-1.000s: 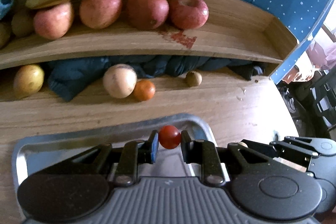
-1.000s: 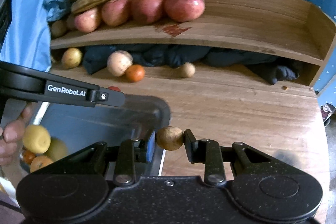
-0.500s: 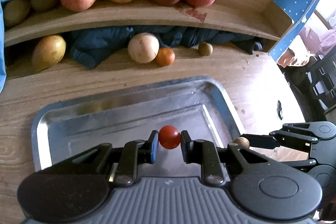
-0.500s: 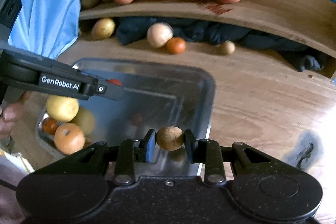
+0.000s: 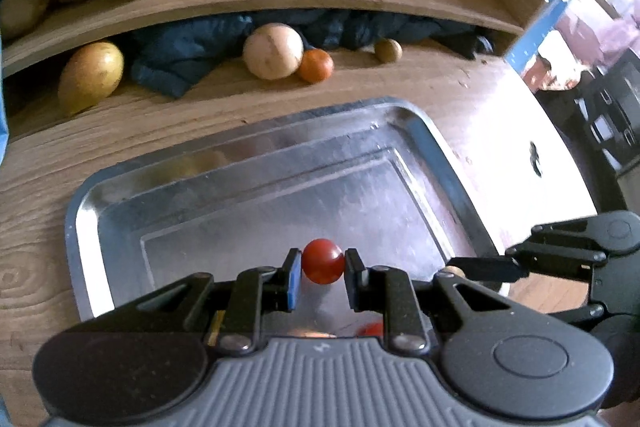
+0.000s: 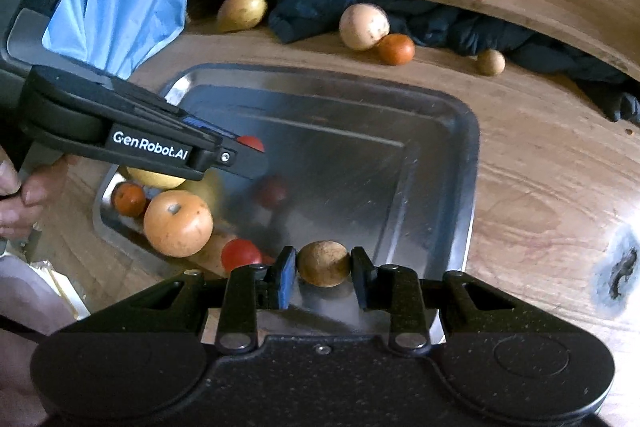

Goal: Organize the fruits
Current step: 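Carry the brown fruit and cherry tomato over the metal tray with both tools, then open both tools to drop the brown fruit and cherry tomato onto the tray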

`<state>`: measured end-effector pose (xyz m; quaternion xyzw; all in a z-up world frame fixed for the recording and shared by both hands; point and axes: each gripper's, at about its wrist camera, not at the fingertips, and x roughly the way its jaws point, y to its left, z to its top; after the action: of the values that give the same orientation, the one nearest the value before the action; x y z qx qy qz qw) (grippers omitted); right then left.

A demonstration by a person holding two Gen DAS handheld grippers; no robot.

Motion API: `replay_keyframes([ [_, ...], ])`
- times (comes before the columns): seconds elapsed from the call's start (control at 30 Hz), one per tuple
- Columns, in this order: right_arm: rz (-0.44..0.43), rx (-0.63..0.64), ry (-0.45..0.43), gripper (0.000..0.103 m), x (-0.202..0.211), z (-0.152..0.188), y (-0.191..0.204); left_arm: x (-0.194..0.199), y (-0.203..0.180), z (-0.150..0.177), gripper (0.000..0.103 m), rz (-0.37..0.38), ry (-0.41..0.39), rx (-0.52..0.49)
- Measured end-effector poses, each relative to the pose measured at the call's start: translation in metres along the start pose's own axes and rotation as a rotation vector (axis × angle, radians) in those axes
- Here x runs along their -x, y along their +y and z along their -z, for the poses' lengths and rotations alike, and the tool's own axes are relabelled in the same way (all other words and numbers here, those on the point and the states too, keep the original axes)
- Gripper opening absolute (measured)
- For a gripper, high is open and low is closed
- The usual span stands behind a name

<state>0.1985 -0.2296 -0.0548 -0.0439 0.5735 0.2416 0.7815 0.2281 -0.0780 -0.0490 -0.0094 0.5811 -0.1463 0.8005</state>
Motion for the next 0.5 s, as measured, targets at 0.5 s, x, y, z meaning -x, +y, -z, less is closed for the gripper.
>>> replay_keyframes([
  [0.5,0.023,-0.011,0.025,0.034,-0.003,0.007,0.012,-0.005,-0.002,0.002,0.025,0.036,0.06,-0.089],
])
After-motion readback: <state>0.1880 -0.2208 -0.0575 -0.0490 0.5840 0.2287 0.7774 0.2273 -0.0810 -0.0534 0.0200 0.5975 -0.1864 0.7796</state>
